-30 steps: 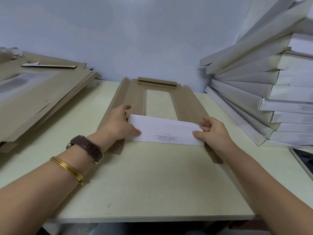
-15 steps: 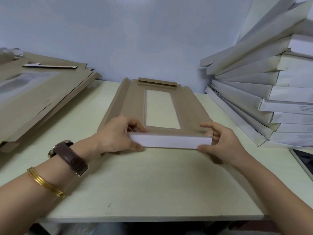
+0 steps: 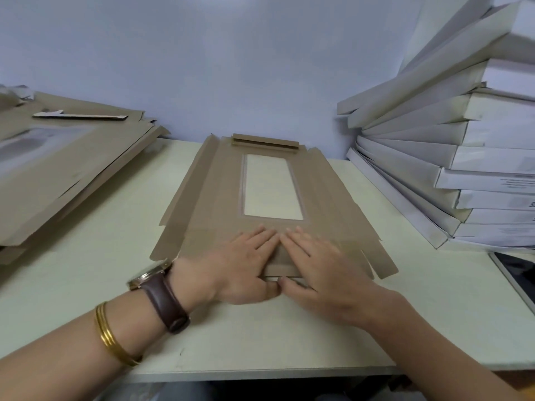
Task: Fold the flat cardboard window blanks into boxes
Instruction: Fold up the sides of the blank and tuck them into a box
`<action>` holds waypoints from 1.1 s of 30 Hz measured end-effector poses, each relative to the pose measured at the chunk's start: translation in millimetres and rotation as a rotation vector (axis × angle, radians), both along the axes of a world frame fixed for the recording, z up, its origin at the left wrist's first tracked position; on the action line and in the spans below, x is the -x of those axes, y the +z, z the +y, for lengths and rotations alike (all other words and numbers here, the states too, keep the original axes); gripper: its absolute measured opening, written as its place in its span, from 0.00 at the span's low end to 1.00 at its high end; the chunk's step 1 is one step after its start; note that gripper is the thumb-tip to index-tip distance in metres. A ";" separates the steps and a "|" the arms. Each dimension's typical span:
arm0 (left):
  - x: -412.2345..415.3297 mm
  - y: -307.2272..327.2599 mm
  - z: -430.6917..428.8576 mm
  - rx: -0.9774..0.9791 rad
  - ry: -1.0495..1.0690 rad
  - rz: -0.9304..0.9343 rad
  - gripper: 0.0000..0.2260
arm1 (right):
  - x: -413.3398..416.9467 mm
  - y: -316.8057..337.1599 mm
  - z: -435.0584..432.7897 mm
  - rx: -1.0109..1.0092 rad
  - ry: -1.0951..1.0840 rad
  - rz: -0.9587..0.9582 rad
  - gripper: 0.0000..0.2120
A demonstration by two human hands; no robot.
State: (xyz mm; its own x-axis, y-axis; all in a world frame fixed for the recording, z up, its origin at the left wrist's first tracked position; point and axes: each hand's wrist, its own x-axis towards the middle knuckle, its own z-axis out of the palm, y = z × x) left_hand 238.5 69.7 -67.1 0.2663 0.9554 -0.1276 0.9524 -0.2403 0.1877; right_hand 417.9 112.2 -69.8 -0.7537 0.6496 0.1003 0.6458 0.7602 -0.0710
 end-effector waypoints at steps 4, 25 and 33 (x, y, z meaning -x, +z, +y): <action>4.7 -5.6 1.0 0.046 -0.029 -0.085 0.38 | 5.7 -7.9 2.7 0.181 0.002 -0.001 0.36; 57.3 -8.2 -12.7 0.071 -0.026 0.042 0.38 | -58.9 -1.1 15.2 0.233 -0.074 -0.199 0.45; 64.5 -11.8 -15.7 0.056 0.016 0.064 0.45 | -62.5 -4.3 16.6 0.239 -0.083 -0.176 0.45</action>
